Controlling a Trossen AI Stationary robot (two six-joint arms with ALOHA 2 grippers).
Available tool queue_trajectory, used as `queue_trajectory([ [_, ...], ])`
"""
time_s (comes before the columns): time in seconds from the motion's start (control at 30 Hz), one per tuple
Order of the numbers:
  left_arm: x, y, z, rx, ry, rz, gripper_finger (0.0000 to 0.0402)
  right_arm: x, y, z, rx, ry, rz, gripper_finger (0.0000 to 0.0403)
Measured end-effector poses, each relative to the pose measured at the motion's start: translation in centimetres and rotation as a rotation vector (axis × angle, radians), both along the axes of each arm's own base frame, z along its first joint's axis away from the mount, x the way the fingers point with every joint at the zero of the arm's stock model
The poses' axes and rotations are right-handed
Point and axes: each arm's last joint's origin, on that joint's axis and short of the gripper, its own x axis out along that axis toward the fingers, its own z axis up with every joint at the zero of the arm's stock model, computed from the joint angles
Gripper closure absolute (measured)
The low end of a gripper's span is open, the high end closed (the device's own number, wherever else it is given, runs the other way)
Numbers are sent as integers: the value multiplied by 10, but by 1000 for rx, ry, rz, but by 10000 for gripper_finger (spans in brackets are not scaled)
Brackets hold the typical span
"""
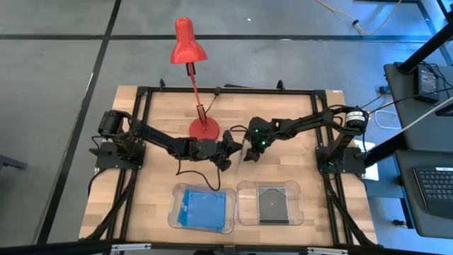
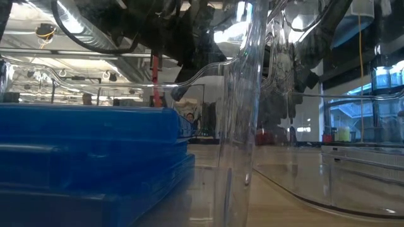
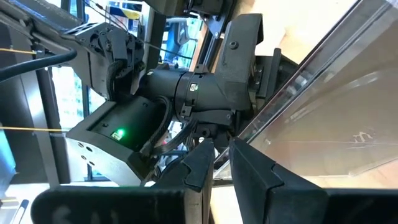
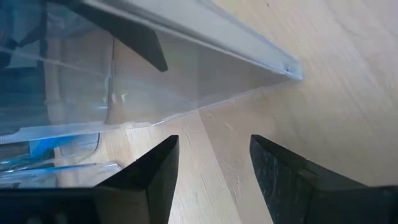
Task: Pick & place jewel cases by type
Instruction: Put the black cd case into the right transparent bin
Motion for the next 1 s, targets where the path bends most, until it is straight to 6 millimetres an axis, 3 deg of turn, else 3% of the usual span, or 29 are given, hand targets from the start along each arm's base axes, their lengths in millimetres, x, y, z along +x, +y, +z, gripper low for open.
queue_trajectory([
  [0.37, 0, 1, 0, 7, 4, 3, 349, -2, 1, 1, -2, 6, 18, 201],
  [0.6, 0, 1, 0, 21, 10, 13, 350, -18, 1, 34, -132, -69, 135, 201],
  [0.77, 0, 1, 0, 26, 13, 12, 354, -32, -3, 58, -387, -112, 184, 201],
  [1.0, 0, 1, 0, 18, 13, 15, 355, -33, -4, 71, -505, -186, 201, 201],
])
